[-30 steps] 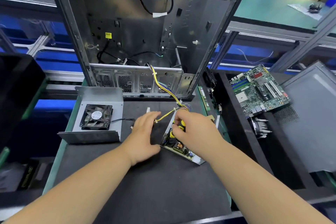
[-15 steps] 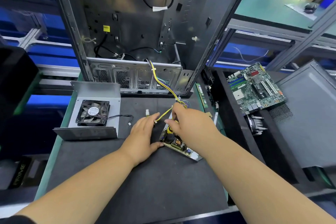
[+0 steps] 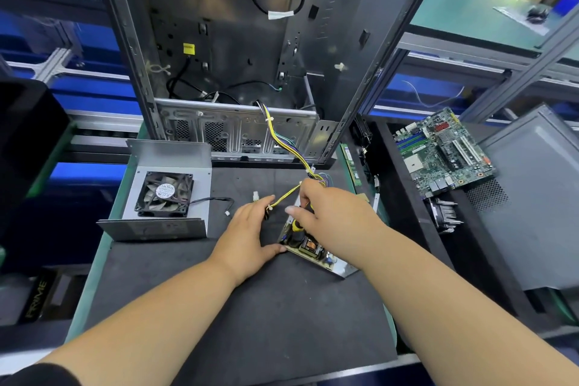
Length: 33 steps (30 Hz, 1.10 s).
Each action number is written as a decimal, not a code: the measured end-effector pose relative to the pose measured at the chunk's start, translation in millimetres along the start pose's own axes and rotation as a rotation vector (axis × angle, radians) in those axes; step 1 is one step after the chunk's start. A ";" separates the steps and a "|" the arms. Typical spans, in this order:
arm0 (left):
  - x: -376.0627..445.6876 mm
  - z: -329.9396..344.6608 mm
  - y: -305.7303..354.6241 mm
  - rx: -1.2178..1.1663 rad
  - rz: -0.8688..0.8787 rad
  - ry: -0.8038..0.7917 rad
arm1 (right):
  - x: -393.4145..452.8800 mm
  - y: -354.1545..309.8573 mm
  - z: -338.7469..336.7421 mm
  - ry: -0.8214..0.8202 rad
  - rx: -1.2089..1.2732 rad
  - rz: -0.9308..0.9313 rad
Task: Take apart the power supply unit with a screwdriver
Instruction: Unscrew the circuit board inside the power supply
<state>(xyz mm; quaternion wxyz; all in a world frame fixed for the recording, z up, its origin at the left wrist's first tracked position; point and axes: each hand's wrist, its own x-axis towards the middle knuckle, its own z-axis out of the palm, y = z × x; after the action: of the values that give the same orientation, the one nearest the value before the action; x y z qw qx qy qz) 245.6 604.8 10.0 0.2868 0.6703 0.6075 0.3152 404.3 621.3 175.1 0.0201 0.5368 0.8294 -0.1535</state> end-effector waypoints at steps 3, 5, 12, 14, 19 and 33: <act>0.4 0.0 0.0 0.004 -0.001 -0.003 | 3.3 -2.8 0.6 -0.055 0.087 0.020; 0.5 0.0 -0.5 0.001 -0.003 0.000 | 4.1 0.4 0.6 -0.098 0.149 0.026; 0.7 0.3 -1.3 -0.001 -0.005 0.002 | 3.9 8.5 -10.3 -0.219 0.125 -0.039; 0.5 0.1 -1.3 -0.007 -0.001 -0.001 | 2.9 6.1 -9.4 -0.179 0.147 -0.042; -0.3 -0.7 -1.0 -0.006 -0.002 -0.005 | 4.9 -1.5 4.2 0.064 -0.195 0.031; 1.6 -0.7 -4.1 -0.004 0.011 -0.013 | 1.2 -0.8 2.7 0.094 -0.064 0.058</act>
<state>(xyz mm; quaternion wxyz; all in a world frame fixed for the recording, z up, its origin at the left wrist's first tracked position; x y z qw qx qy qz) 242.6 606.8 7.5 0.2901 0.6751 0.6014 0.3137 402.7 621.3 172.5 0.0025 0.5661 0.8181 -0.1009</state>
